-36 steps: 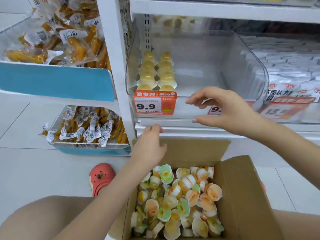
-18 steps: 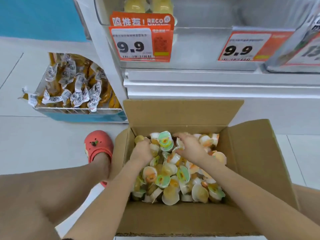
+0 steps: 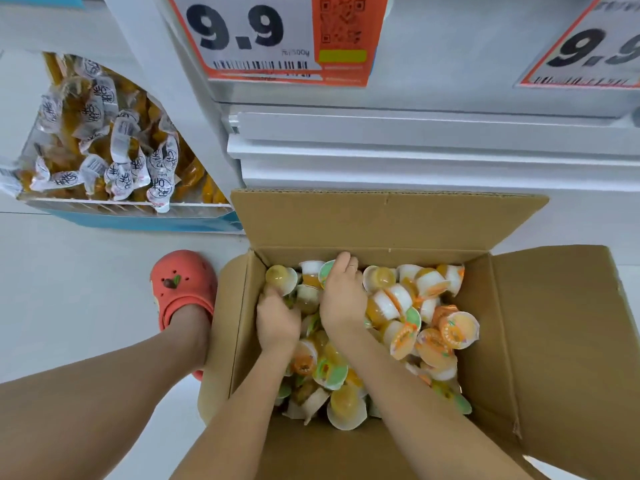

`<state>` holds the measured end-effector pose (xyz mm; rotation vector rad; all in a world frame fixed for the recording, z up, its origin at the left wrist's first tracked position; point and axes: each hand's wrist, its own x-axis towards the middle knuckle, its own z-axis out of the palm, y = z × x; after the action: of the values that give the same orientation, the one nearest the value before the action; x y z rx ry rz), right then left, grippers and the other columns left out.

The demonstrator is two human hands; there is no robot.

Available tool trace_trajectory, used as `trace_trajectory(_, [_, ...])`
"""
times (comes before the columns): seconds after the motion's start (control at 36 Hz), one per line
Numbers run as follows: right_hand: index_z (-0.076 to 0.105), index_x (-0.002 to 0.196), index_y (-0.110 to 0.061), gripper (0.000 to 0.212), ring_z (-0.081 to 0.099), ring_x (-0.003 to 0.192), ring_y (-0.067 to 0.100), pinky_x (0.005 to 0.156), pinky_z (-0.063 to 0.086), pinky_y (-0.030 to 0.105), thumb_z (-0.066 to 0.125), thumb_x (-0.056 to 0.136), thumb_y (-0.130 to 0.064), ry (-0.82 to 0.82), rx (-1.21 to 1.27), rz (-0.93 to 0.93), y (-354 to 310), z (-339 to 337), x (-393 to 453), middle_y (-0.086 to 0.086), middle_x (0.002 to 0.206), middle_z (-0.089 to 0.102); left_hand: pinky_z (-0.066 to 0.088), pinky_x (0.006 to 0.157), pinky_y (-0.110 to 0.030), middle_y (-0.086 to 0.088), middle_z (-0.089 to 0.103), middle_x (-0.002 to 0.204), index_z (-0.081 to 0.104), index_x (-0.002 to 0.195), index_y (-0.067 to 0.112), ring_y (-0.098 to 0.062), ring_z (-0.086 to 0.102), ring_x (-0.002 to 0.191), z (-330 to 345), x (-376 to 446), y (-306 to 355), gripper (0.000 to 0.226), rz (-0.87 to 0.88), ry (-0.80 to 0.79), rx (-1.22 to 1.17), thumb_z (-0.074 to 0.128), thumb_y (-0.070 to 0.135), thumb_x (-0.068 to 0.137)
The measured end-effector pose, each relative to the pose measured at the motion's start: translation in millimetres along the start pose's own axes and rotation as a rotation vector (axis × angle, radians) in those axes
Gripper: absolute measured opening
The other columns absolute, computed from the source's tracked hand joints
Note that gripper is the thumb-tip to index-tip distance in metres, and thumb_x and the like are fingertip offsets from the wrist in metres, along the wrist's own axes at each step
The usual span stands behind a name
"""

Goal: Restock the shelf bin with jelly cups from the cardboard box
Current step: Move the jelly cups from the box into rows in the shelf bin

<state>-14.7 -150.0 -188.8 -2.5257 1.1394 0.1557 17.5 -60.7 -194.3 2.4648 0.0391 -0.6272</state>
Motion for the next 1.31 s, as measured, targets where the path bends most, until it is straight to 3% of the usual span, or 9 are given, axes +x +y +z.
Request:
trace_trajectory(0.06, [0.029,0.101,-0.014,0.058,0.062,0.080,0.026,0.057,0.053,0.031,0.076,0.070,-0.002,0.061,0.023,0.018,-2.0,0.7,-0.6,0.011,0.099,0.056,0.048,0.074,-0.033,-0.016,0.063,0.101,0.052,0.104,0.005,-0.035,0.061,0.094,-0.7,-0.4,-3.1,0.022,-0.027,0.007,-0.015,0.057,0.008,0.082])
trace_trajectory(0.19, [0.034,0.121,-0.010,0.058,0.050,0.109,0.029,0.078,0.050,0.037,0.073,0.079,-0.016,-0.070,0.261,-0.021,14.2,-4.3,-3.8,0.009,0.122,0.047,0.049,0.072,-0.037,-0.018,0.061,0.100,0.051,0.103,0.001,-0.036,0.060,0.092,0.9,-6.5,-3.1,0.025,-0.043,0.013,0.018,0.061,0.008,0.082])
trace_trajectory(0.33, [0.037,0.119,-0.015,0.053,0.055,0.102,0.026,0.064,0.041,0.028,0.072,0.079,-0.019,-0.048,0.479,-0.012,42.9,-27.6,-10.7,0.004,0.123,0.047,0.047,0.080,-0.039,-0.021,0.062,0.106,0.050,0.111,-0.001,-0.038,0.057,0.103,9.3,-8.7,-8.5,0.043,-0.102,0.030,-0.073,0.070,0.019,0.079])
trace_trajectory(0.5, [0.040,0.116,-0.018,0.057,0.046,0.110,0.018,0.072,0.035,0.024,0.075,0.072,-0.017,-0.053,0.528,-0.051,57.6,-39.9,-11.6,-0.002,0.117,0.047,0.042,0.088,-0.037,-0.022,0.058,0.119,0.050,0.123,0.001,-0.038,0.052,0.114,15.6,-3.3,25.1,0.056,-0.346,0.210,-0.363,0.071,0.032,0.081])
trace_trajectory(0.75, [0.040,0.119,-0.018,0.058,0.044,0.095,0.013,0.067,0.034,0.020,0.074,0.071,-0.019,-0.090,0.496,-0.134,60.6,-45.4,-18.8,-0.006,0.111,0.045,0.036,0.099,-0.047,-0.023,0.038,0.134,0.041,0.129,0.006,-0.041,0.038,0.124,30.6,21.1,56.4,0.064,-0.673,0.274,-0.439,0.068,0.040,0.082])
trace_trajectory(0.89, [0.041,0.118,-0.018,0.057,0.044,0.090,0.011,0.064,0.034,0.005,0.074,0.071,-0.017,-0.098,0.536,-0.126,65.1,-53.1,-20.9,-0.005,0.107,0.047,0.035,0.097,-0.047,-0.018,0.043,0.134,0.045,0.126,0.005,-0.039,0.035,0.124,29.8,18.0,55.5,0.063,-0.663,0.297,-0.405,0.067,0.043,0.081])
trace_trajectory(1.0, [0.043,0.116,-0.015,0.057,0.048,0.099,0.014,0.073,0.035,0.014,0.075,0.069,-0.016,-0.093,0.542,-0.166,72.0,-61.7,-22.3,-0.004,0.109,0.047,0.042,0.084,-0.040,-0.017,0.059,0.112,0.056,0.105,0.002,-0.037,0.049,0.111,11.8,0.4,55.2,0.052,-0.512,0.353,-0.426,0.069,0.045,0.078])
trace_trajectory(1.08, [0.044,0.114,-0.017,0.055,0.052,0.100,0.017,0.073,0.042,0.025,0.077,0.069,-0.019,-0.094,0.552,-0.194,70.4,-82.5,-26.7,-0.001,0.110,0.053,0.043,0.068,-0.031,-0.004,0.059,0.080,0.052,0.082,0.008,-0.025,0.058,0.081,-18.8,-15.5,65.0,0.041,-0.354,0.152,-0.566,0.073,0.043,0.073])
trace_trajectory(1.31, [0.050,0.113,-0.023,0.058,0.056,0.093,0.005,0.077,0.047,0.019,0.085,0.067,-0.023,-0.083,0.608,-0.372,53.4,-214.1,-45.8,-0.011,0.107,0.058,0.058,0.062,-0.036,-0.015,0.061,0.096,0.058,0.102,0.010,-0.027,0.061,0.082,-133.1,-61.3,148.8,0.021,-0.484,-0.798,-0.861,0.053,0.021,0.084])
